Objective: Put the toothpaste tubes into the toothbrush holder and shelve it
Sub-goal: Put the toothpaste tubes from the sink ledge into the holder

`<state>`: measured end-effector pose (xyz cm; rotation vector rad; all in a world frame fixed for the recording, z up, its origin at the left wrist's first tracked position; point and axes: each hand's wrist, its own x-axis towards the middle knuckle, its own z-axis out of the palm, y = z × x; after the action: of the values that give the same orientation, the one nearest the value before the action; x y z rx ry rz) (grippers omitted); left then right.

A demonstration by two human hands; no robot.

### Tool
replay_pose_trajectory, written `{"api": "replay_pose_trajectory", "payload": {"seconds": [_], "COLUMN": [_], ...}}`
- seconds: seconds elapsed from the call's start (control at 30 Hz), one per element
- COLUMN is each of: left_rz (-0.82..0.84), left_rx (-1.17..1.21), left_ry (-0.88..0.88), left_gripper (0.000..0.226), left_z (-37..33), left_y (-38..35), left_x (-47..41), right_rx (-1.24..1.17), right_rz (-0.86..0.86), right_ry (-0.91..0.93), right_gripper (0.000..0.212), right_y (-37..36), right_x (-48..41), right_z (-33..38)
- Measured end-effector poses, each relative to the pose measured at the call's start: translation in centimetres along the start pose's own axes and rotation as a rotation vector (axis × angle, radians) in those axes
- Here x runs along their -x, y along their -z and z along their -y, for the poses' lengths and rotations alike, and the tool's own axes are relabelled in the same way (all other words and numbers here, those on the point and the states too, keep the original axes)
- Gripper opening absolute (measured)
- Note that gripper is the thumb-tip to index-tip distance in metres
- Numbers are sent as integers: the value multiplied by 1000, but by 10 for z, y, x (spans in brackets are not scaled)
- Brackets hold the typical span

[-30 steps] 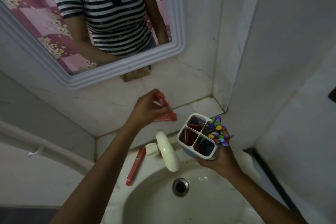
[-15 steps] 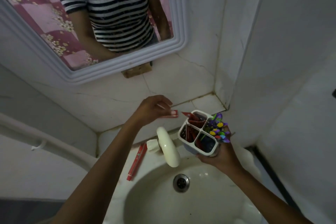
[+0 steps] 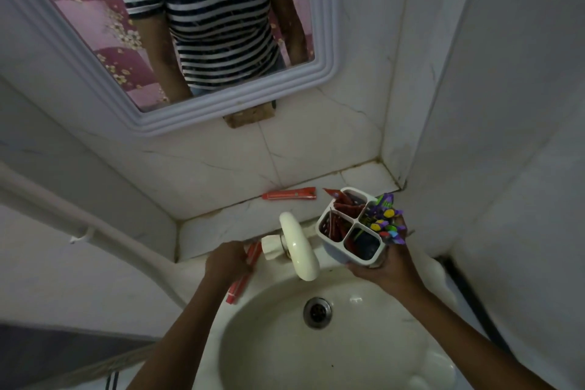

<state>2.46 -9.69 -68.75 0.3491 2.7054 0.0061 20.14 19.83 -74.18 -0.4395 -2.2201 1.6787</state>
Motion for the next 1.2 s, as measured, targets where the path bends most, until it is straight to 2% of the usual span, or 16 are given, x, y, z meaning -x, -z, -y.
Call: {"api": "replay_pose_trajectory", "payload": {"seconds": [0.07, 0.13, 0.27, 0.33, 0.4, 0.5, 0.6, 0.63, 0.7, 0.73, 0.77, 0.83, 0.97, 1.13, 1.2], "left_rz": [-12, -101, -455, -531, -469, -227, -62, -56, -97, -99, -81, -41, -54, 3, -123], "left_rx": [6, 63, 403, 588, 730, 810, 708, 625, 429, 364, 334, 354, 521, 263, 203], "left_ry": [-15, -24, -145, -240, -354, -483, -607, -630, -644, -649, -658, -676, -586, -782, -834], "left_gripper": [36, 31, 30, 29, 33, 45, 30, 27, 27, 26, 25, 20, 14, 31, 24], "left_z": [-2, -7, -35, -61, -88, -123, -153, -161, -173, -177, -178, -173, -146, -151, -165], "left_y": [7, 29, 102, 143, 171, 180, 160, 150, 133, 126, 122, 122, 144, 139, 131], "left_x": [-1, 2, 25, 47, 69, 88, 89, 87, 81, 78, 76, 70, 49, 36, 32], "right_rx": [-7, -10, -18, -33, -30, -24, -37, -51, -15, 2, -12, -43, -39, -15, -5], "right_rz": [-2, -9, -8, -8, -5, 8, 13, 21, 79, 76, 37, 10, 10, 17, 20], "right_ry": [0, -4, -15, -37, -50, -62, -89, -108, -130, -110, -87, -89, -74, -36, -41], "right_gripper": [119, 115, 114, 117, 118, 116, 116, 114, 96, 92, 98, 108, 104, 104, 102], "right_y": [-1, -1, -2, -4, -4, -4, -3, -2, -2, -2, -2, -1, 0, 1, 2], "right_x": [0, 0, -1, -1, -1, -2, -1, -1, 1, 2, 1, 0, 1, 2, 3], "right_z": [0, -1, -4, -3, -3, -4, -8, -9, -6, -5, -5, -3, 5, 8, 7]}}
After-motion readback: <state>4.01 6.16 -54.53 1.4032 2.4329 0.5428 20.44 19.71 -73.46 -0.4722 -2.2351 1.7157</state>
